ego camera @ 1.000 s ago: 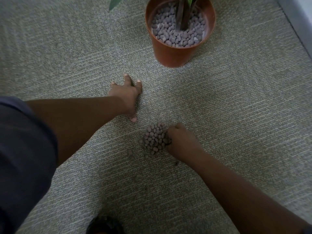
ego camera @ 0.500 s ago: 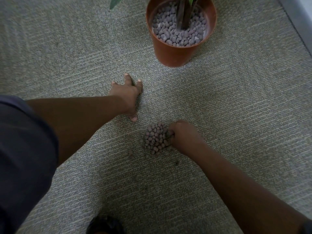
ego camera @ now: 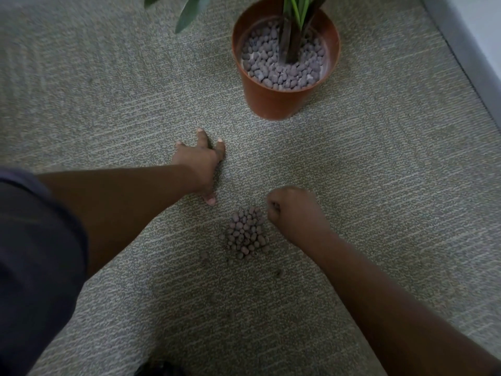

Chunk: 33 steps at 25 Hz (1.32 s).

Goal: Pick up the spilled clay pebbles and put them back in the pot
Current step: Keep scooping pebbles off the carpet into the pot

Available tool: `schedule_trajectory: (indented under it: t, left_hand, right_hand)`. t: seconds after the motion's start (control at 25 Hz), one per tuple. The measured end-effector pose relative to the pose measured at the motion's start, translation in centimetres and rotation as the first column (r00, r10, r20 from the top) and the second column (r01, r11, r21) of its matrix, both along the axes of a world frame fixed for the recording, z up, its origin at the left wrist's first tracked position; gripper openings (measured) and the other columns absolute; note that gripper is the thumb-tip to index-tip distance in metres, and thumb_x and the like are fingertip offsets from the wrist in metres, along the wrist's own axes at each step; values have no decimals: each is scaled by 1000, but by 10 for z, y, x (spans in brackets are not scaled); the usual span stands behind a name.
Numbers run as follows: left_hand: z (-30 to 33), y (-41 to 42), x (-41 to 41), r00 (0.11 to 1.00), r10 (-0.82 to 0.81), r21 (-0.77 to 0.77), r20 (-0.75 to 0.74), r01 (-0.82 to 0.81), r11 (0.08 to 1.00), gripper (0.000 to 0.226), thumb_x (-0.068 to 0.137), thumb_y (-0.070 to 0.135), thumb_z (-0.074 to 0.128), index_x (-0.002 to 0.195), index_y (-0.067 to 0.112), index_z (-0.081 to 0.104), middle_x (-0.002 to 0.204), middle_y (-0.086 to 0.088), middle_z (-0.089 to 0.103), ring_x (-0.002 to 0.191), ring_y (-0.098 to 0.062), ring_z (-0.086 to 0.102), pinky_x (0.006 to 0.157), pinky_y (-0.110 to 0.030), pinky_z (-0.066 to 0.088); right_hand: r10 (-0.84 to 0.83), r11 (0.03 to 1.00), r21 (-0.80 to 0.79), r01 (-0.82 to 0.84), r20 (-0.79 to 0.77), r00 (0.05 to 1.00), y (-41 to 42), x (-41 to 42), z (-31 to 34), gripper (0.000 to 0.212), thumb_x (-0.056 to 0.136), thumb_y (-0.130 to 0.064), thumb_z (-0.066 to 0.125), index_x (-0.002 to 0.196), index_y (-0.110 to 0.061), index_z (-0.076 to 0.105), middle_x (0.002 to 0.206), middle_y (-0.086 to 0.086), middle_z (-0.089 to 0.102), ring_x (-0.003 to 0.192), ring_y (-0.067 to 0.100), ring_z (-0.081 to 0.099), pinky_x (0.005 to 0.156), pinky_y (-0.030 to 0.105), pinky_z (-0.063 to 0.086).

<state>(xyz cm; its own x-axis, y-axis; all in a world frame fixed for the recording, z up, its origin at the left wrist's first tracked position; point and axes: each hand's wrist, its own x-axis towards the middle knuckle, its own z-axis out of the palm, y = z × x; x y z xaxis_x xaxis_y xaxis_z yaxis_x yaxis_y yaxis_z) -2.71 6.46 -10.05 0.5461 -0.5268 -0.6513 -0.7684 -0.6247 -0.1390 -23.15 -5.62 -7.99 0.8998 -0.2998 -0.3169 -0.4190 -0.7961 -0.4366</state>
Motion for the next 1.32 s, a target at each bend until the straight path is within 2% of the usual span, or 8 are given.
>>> schedule_trajectory:
  t: [0.16, 0.28, 0.52, 0.64, 0.72, 0.84, 1.0, 1.32]
  left_hand:
    - [2, -1, 0, 999, -35, 4, 30, 35, 999, 153, 42, 59, 93, 158, 29, -2, 164, -24, -6, 136, -52, 38, 107, -55, 40]
    - [2, 0, -1, 999, -37, 13, 31, 36, 999, 153, 44, 59, 93, 158, 29, -4, 164, -24, -7, 136, -52, 38, 108, -55, 39]
    - [-1, 1, 0, 1000, -9, -6, 9, 9, 1000, 153, 43, 57, 94, 158, 31, -5, 165, -22, -10, 138, -56, 32, 105, -57, 42]
    - [-2, 2, 1, 999, 31, -15, -10, -31, 999, 153, 43, 55, 95, 157, 35, -4, 166, -17, -12, 138, -61, 27, 97, -58, 48]
    - [-3, 2, 1, 1000, 24, -13, -5, -24, 1000, 153, 43, 55, 95, 157, 34, -5, 166, -17, -11, 138, -62, 26, 99, -58, 47]
    - [-3, 1, 1, 1000, 16, -21, -9, -16, 1000, 154, 43, 56, 95, 157, 31, -6, 165, -21, -10, 137, -63, 27, 103, -59, 44]
    - [-3, 1, -1, 1000, -12, -17, 20, 13, 1000, 154, 42, 58, 94, 158, 26, -3, 164, -25, -8, 138, -61, 28, 110, -59, 35]
    - [3, 1, -1, 1000, -6, -17, -20, 6, 1000, 153, 45, 55, 95, 159, 27, -3, 164, -25, -10, 139, -59, 27, 112, -59, 32]
  right_hand:
    - [-104, 990, -56, 130, 328, 939, -34, 56, 54, 21, 90, -18, 60, 70, -13, 62, 65, 1, 59, 60, 15, 49, 59, 33, 36]
    - [-140, 978, -68, 199, 498, 856, -63, 108, 87, 17, 90, -23, 60, 84, -12, 72, 79, 1, 71, 74, 15, 63, 75, 34, 48]
    - [-164, 979, -4, 203, 571, 804, -80, 148, 87, 30, 92, -14, 65, 122, -9, 67, 125, 5, 65, 116, 14, 59, 99, 22, 46]
    - [-170, 967, -28, 253, 668, 725, -71, 127, 72, 25, 91, -7, 56, 112, -6, 68, 118, 9, 65, 107, 10, 54, 86, 2, 30]
    - [-181, 968, -4, 251, 680, 711, -61, 110, 61, 20, 90, -6, 57, 106, -6, 70, 108, 8, 66, 96, 8, 54, 79, 8, 33]
    - [-163, 986, 66, 152, 570, 805, -41, 84, 41, 20, 89, -4, 59, 104, -6, 72, 99, 7, 67, 86, 11, 56, 80, 28, 47]
    - [22, 994, 105, -39, 154, 988, -13, 44, 17, 17, 90, -7, 56, 97, -12, 70, 98, 7, 67, 89, 21, 60, 83, 38, 51]
    - [87, 996, 16, -86, -324, 942, 40, -56, -15, 27, 91, -37, 56, 112, -24, 66, 109, 6, 69, 100, 31, 68, 77, 35, 52]
